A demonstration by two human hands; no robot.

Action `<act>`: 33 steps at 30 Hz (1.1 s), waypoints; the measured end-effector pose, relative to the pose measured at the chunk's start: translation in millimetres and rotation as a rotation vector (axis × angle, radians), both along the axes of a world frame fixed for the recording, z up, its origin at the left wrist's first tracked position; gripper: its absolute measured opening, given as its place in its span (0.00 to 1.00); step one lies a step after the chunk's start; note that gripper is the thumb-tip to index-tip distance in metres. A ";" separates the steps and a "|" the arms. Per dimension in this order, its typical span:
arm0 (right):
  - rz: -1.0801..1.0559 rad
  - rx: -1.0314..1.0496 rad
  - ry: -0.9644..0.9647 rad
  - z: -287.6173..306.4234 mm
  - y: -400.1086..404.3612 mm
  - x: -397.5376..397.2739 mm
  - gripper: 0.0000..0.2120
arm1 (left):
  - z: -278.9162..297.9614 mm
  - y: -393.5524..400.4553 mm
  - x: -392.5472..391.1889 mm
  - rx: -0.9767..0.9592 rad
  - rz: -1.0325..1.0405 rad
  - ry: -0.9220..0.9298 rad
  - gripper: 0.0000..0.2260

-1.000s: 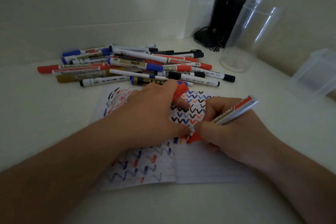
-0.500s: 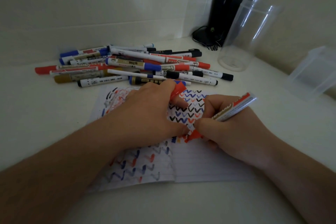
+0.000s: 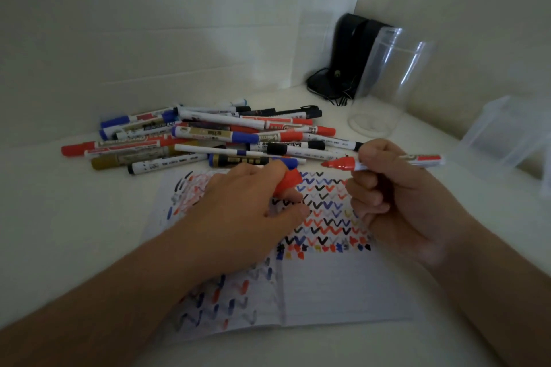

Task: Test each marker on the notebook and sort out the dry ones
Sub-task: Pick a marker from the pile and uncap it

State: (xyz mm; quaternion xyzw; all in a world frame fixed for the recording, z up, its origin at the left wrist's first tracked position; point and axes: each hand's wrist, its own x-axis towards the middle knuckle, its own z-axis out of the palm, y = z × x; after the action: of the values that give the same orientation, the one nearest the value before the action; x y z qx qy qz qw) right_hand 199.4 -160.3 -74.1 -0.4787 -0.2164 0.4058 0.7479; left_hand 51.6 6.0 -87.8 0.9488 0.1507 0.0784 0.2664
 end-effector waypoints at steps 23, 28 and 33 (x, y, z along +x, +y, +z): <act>0.030 0.002 -0.258 3.7 6.0 -18.1 0.15 | 0.2 -6.3 -2.0 0.149 -0.058 -0.259 0.23; 0.072 0.023 -0.033 1.6 13.1 -22.9 0.15 | -0.2 -4.4 0.5 0.163 -0.027 -0.427 0.18; 0.083 -0.028 0.090 3.9 15.9 -25.8 0.19 | -0.1 -3.6 2.4 0.212 -0.045 -0.452 0.17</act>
State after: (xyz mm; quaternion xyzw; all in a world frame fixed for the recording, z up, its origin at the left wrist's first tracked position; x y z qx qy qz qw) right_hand 173.6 -144.4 -70.2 -0.4609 -0.1965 0.4606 0.7327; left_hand 54.0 2.4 -87.9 0.9329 0.0573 0.2979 0.1939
